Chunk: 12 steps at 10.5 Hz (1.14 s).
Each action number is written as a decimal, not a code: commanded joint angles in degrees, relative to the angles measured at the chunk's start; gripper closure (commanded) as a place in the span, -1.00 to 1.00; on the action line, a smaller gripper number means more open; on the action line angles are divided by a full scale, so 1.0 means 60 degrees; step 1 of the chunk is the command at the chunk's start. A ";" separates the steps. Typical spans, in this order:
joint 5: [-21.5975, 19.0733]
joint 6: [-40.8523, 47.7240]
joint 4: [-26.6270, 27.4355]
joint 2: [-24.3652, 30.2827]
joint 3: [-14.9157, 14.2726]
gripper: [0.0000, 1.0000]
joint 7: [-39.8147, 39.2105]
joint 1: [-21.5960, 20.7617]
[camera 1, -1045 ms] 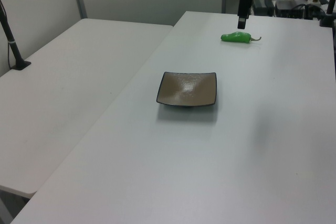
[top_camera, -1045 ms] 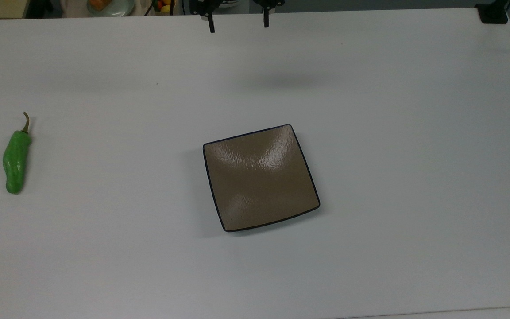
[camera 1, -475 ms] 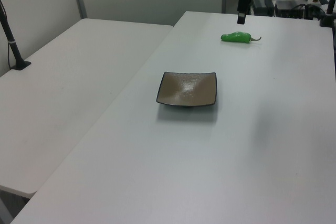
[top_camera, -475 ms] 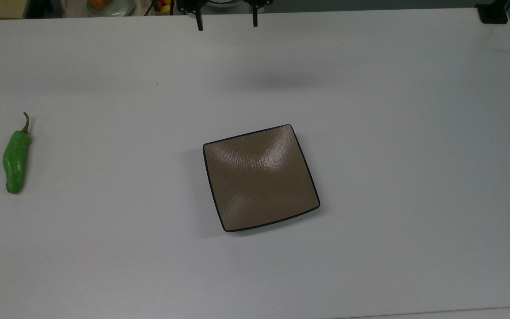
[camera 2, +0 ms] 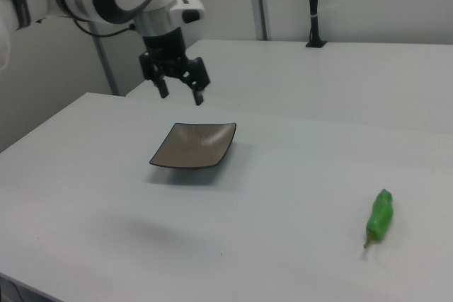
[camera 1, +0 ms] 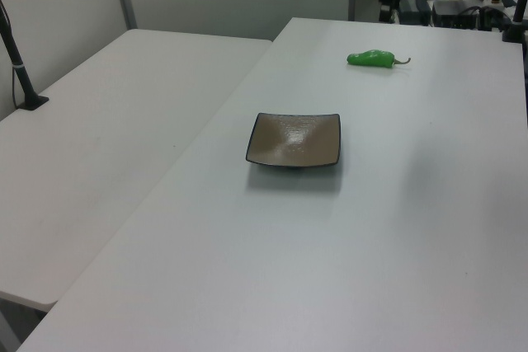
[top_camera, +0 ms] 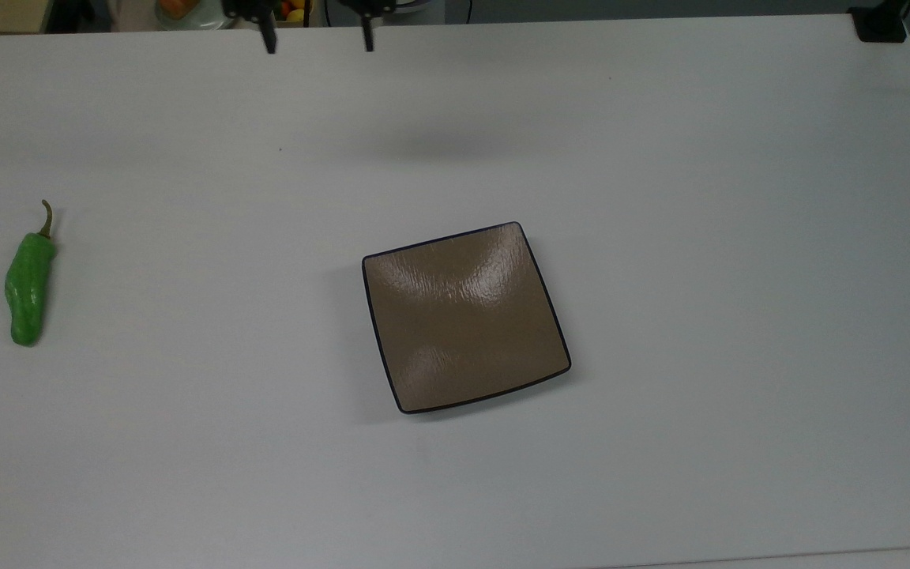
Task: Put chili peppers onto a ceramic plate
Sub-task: 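Move the open gripper over to the green chili pepper and lower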
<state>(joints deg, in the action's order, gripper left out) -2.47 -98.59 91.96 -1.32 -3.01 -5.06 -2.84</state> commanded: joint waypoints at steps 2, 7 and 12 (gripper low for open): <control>0.0001 -0.0456 -0.0736 -0.1066 -0.0026 -1.00 -0.1233 0.1071; 0.0380 -0.3337 -0.0693 -0.2398 -0.0026 -1.00 -0.1384 0.2287; 0.0426 -0.5668 -0.0634 -0.3804 -0.0100 -1.00 -0.1398 0.3371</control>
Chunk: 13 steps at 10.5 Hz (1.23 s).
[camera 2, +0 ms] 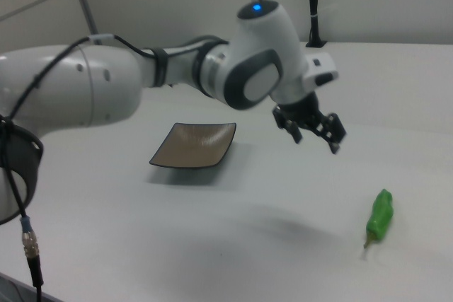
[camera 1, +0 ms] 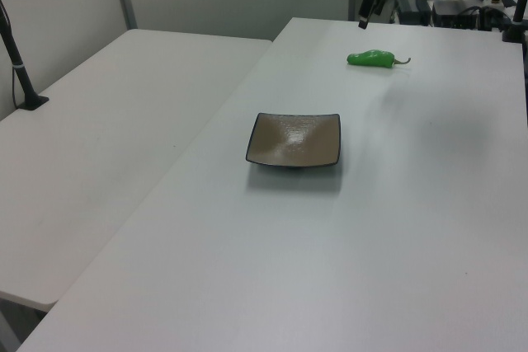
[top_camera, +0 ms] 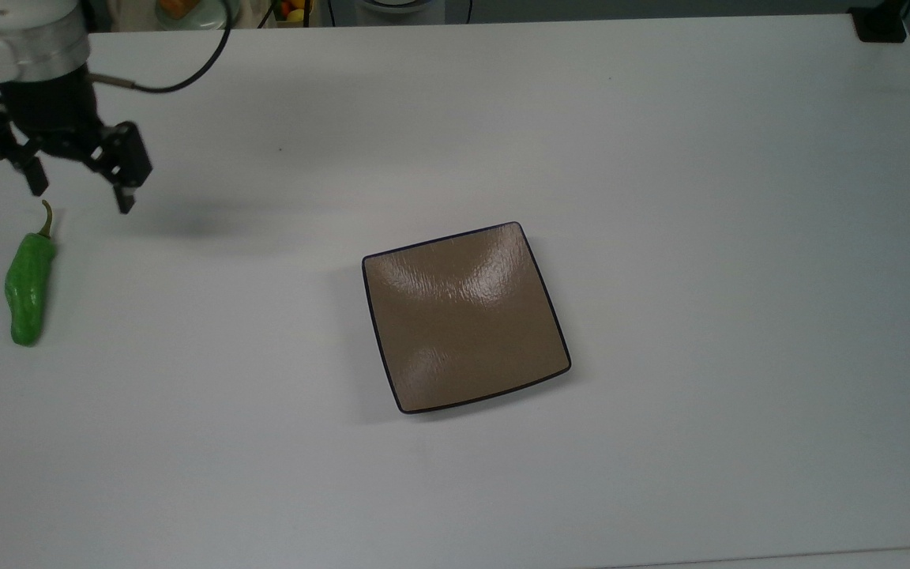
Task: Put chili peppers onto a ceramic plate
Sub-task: 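Move the open gripper over to the green chili pepper and lower, then close the gripper on the green chili pepper's body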
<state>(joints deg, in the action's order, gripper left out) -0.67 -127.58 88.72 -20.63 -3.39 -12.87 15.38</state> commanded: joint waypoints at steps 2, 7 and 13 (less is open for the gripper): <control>0.0112 -0.1789 -0.0094 -0.1275 -0.0035 -1.00 -0.0082 0.0673; 0.0127 -0.3928 -0.0108 -0.2740 -0.0035 -1.00 -0.0097 0.1231; 0.0127 -0.4445 -0.0167 -0.3416 -0.0050 -0.94 -0.0126 0.1290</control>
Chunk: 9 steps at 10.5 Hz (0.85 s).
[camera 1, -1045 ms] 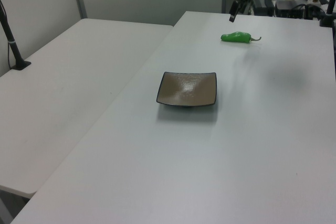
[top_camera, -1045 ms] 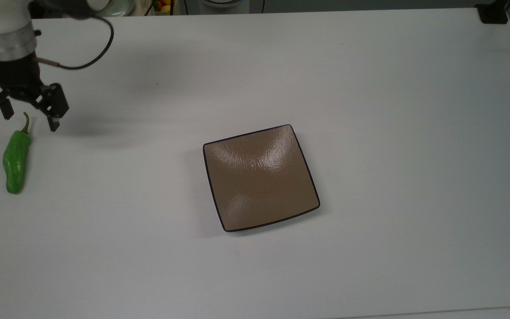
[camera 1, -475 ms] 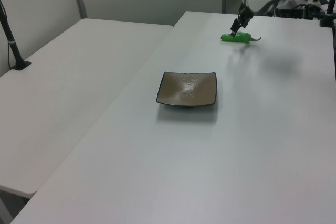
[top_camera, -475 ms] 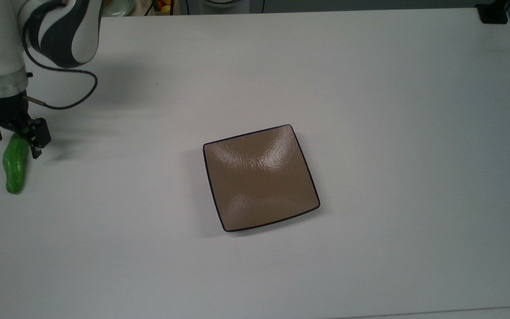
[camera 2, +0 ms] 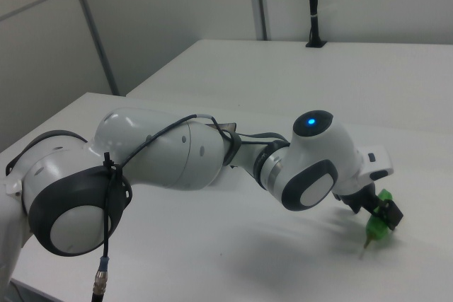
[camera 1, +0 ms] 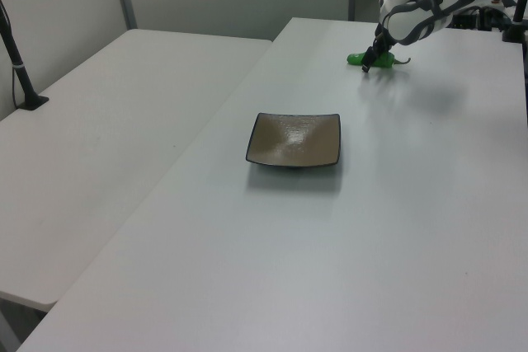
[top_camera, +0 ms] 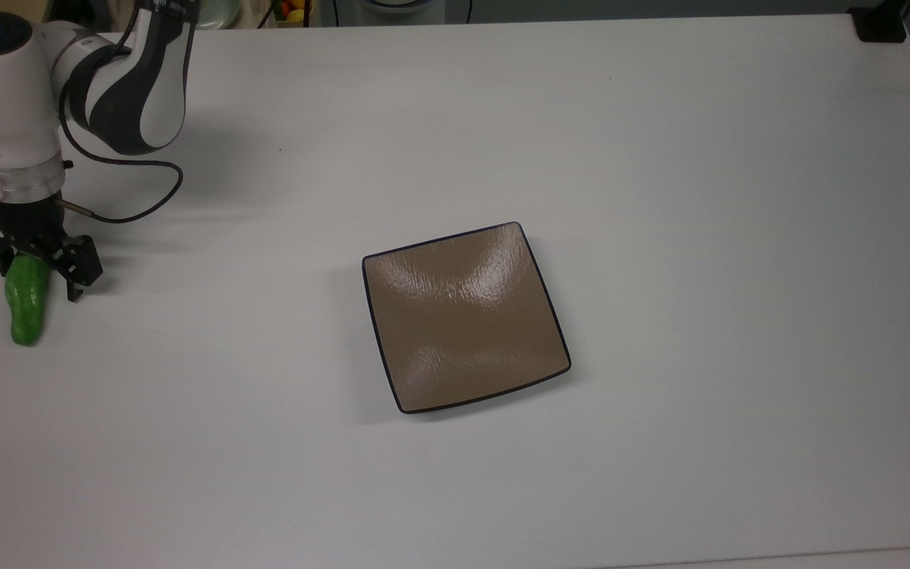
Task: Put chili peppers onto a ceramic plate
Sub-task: 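Close the gripper on the green chili pepper's body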
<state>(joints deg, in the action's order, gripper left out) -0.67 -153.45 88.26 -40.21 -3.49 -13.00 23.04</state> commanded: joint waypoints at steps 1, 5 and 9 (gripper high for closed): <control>0.0141 -0.0119 -0.0091 -0.0154 -0.0034 -0.50 -0.0132 0.0028; -0.0020 -0.0002 -0.0106 -0.0038 -0.0034 0.89 -0.0426 0.0013; -0.0093 0.1501 -0.0105 0.0912 0.0069 0.89 0.0203 -0.0425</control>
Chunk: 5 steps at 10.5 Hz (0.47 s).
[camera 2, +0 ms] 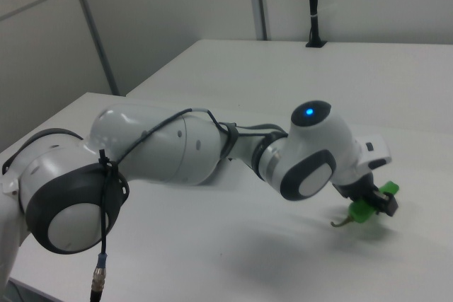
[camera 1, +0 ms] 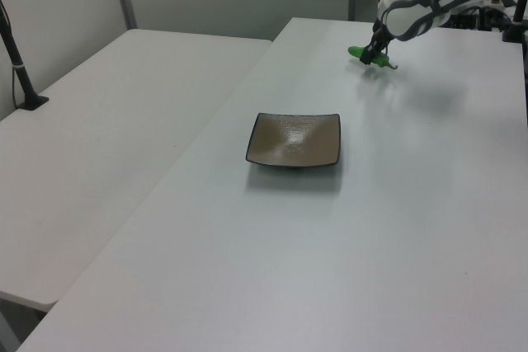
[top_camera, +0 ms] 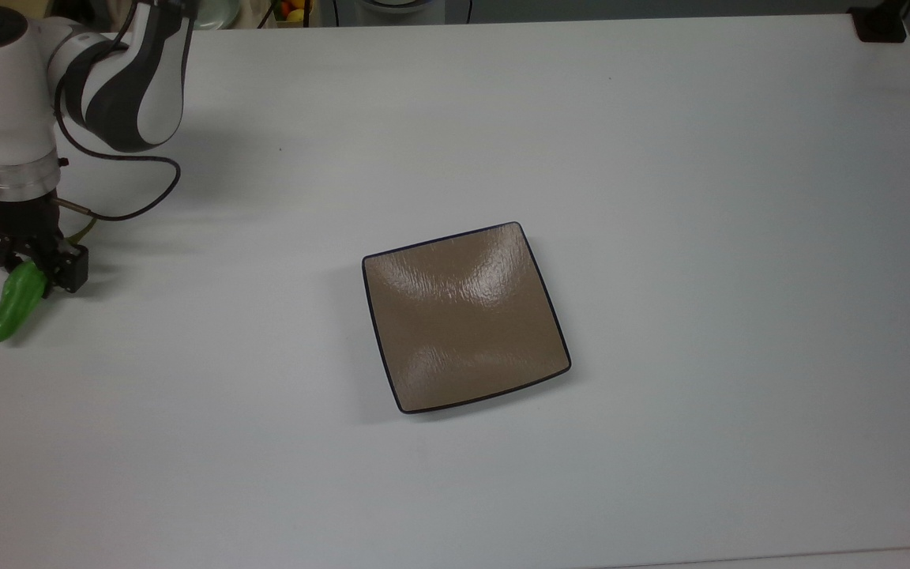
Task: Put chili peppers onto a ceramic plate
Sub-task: 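Lift the chili pepper and carry it over the brown plate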
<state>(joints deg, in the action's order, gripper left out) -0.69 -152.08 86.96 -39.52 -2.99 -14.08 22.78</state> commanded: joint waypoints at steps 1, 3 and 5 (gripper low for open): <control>-0.0351 0.1729 0.0111 0.1134 0.0058 0.89 0.0457 -0.0529; -0.0748 0.2929 0.0126 0.1808 0.0147 0.88 0.0457 -0.1186; -0.1435 0.4275 0.0126 0.2554 0.0147 0.88 0.0457 -0.1845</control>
<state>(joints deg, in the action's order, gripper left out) -5.47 -134.37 85.66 -30.19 -1.55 -12.05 16.15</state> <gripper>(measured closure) 0.925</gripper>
